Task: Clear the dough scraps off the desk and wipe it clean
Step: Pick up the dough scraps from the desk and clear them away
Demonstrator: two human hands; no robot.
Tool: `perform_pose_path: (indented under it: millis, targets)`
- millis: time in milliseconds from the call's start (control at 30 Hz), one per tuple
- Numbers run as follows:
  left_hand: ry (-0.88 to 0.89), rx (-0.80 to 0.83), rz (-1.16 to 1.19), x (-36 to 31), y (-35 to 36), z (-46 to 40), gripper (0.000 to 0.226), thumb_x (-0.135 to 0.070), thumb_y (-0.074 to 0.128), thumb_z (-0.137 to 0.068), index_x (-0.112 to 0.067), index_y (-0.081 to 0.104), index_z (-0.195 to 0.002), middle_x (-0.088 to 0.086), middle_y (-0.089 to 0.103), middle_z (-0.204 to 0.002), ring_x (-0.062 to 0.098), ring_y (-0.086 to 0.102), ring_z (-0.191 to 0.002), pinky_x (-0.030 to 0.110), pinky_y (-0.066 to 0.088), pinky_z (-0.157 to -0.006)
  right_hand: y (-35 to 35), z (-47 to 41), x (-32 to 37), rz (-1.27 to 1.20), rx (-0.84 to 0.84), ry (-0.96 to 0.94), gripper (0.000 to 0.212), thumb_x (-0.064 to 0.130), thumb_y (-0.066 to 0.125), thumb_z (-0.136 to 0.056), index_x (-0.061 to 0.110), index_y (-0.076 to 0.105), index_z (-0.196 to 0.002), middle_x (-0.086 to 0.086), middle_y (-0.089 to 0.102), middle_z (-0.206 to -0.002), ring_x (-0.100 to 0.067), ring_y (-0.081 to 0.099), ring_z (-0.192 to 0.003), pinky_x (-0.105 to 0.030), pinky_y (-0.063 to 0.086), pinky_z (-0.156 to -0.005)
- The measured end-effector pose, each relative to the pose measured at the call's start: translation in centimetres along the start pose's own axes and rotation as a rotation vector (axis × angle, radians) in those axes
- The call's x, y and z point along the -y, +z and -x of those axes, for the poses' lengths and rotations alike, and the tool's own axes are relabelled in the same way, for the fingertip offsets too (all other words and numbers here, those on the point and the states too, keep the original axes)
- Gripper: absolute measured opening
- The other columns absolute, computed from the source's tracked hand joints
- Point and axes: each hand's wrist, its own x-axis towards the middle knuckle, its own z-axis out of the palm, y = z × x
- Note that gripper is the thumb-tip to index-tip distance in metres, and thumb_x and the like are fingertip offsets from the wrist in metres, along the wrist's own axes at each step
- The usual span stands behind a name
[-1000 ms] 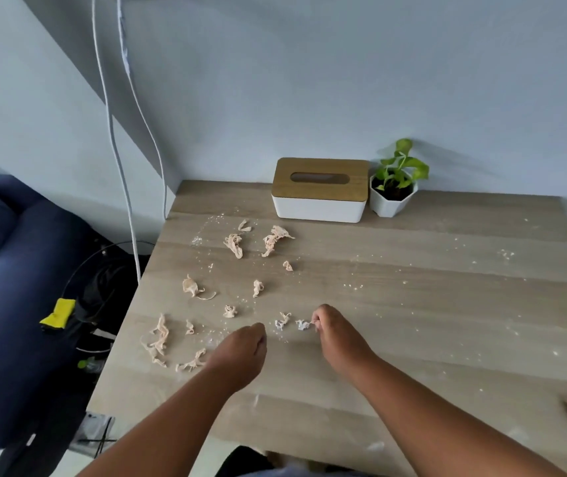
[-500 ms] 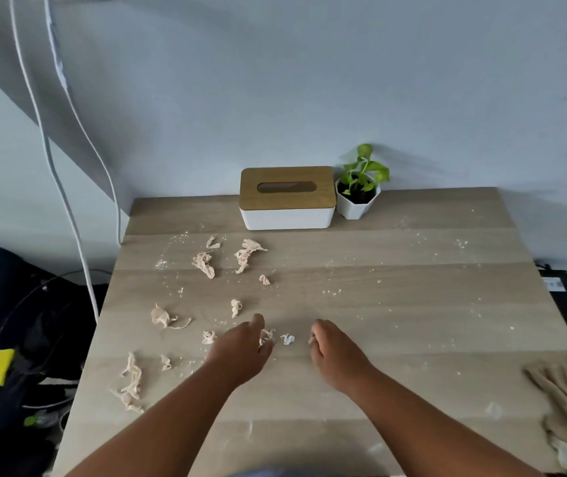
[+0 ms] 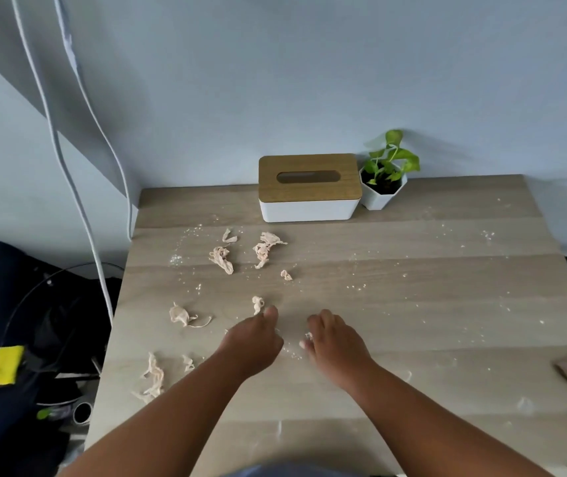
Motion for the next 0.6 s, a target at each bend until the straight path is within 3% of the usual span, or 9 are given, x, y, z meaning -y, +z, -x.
perform_pose_path:
  millis: [100,133,233,300,433,600]
  targets:
    - [0.011,-0.045,0.078,1.9,-1.2,-0.1,0.037,-0.018,0.047,-0.093,-0.009,0.042,-0.129,0.015,0.067,-0.102,0.039,0.065,-0.094,0.041,0.052,-0.076,-0.5,0.2,0.5,0.098,-0.021,-0.063,0.030,0.025,0.087,-0.074,0.012,0.068,-0.093,-0.006,0.062,-0.083,-0.023,0.063,-0.066,-0.033,0.050,-0.048]
    - [0.020,-0.063,0.086,2.5,-1.8,-0.1,0.032,-0.017,0.047,-0.093,-0.010,0.046,-0.124,0.015,0.067,-0.101,0.039,0.065,-0.094,0.040,0.051,-0.076,-0.5,0.1,0.5,0.104,-0.017,-0.069,0.030,0.020,0.088,-0.071,0.012,0.069,-0.093,-0.006,0.062,-0.083,-0.023,0.063,-0.066,-0.033,0.050,-0.048]
    - [0.034,-0.087,0.105,4.1,-3.2,-0.5,0.006,-0.017,0.049,-0.096,-0.014,0.051,-0.100,0.014,0.064,-0.094,0.038,0.062,-0.090,0.036,0.039,-0.071,-0.4,-0.3,0.5,0.036,0.061,-0.045,0.028,0.011,0.055,-0.095,0.009,0.055,-0.123,-0.011,0.056,-0.117,-0.029,0.060,-0.102,-0.038,0.051,-0.078]
    - [0.015,-0.098,0.117,4.8,-3.8,-0.6,0.011,-0.016,0.049,-0.097,-0.018,0.043,-0.088,0.007,0.054,-0.082,0.036,0.059,-0.083,0.034,0.031,-0.066,-0.4,-0.5,0.5,-0.027,0.079,-0.006,0.030,0.007,0.045,-0.098,0.008,0.048,-0.128,-0.011,0.051,-0.124,-0.029,0.054,-0.113,-0.037,0.047,-0.086]
    - [-0.011,-0.150,0.171,5.4,-4.0,-1.0,0.019,-0.017,0.051,-0.095,-0.017,0.040,-0.080,0.003,0.048,-0.073,0.029,0.046,-0.071,0.035,0.031,-0.064,-0.7,-0.8,0.8,-0.152,0.078,0.054,0.025,-0.002,0.045,-0.093,0.011,0.048,-0.115,-0.009,0.050,-0.117,-0.027,0.054,-0.108,-0.033,0.044,-0.081]
    - [0.019,-0.117,0.170,5.4,-3.7,-2.1,0.021,-0.023,0.046,-0.103,-0.019,0.039,-0.083,0.005,0.048,-0.075,0.035,0.053,-0.076,0.037,0.032,-0.066,-1.1,-1.3,0.5,-0.240,0.051,0.107,0.011,0.012,0.046,-0.100,0.009,0.050,-0.110,-0.008,0.051,-0.112,-0.026,0.056,-0.096,-0.036,0.047,-0.078]
